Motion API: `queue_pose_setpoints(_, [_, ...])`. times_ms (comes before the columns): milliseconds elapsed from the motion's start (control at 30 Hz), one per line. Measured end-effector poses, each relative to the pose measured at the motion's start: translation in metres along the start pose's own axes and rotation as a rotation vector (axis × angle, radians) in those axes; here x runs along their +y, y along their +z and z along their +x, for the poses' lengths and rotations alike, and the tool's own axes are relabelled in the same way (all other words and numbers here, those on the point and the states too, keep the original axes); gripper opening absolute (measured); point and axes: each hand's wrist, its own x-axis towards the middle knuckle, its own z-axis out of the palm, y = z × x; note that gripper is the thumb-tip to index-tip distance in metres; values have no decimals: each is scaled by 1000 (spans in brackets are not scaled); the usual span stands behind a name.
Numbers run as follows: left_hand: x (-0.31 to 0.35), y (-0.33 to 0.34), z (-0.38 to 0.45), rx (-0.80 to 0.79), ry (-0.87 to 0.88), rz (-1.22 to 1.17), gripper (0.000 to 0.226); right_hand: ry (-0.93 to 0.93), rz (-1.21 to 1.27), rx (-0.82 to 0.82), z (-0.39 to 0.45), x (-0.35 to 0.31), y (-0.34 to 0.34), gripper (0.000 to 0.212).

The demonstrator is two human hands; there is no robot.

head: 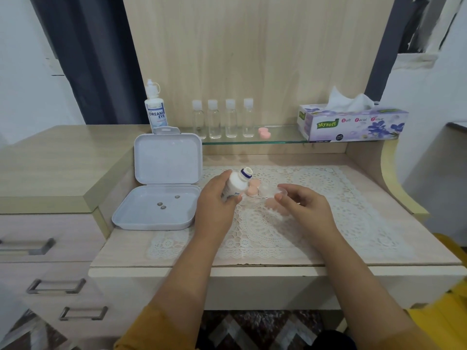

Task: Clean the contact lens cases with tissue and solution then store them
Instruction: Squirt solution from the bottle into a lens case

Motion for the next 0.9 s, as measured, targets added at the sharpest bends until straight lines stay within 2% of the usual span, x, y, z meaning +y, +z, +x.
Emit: queue_pose_setpoints(900, [-7, 3, 0, 14, 133, 188, 55, 6, 0, -55, -2, -5, -1, 12])
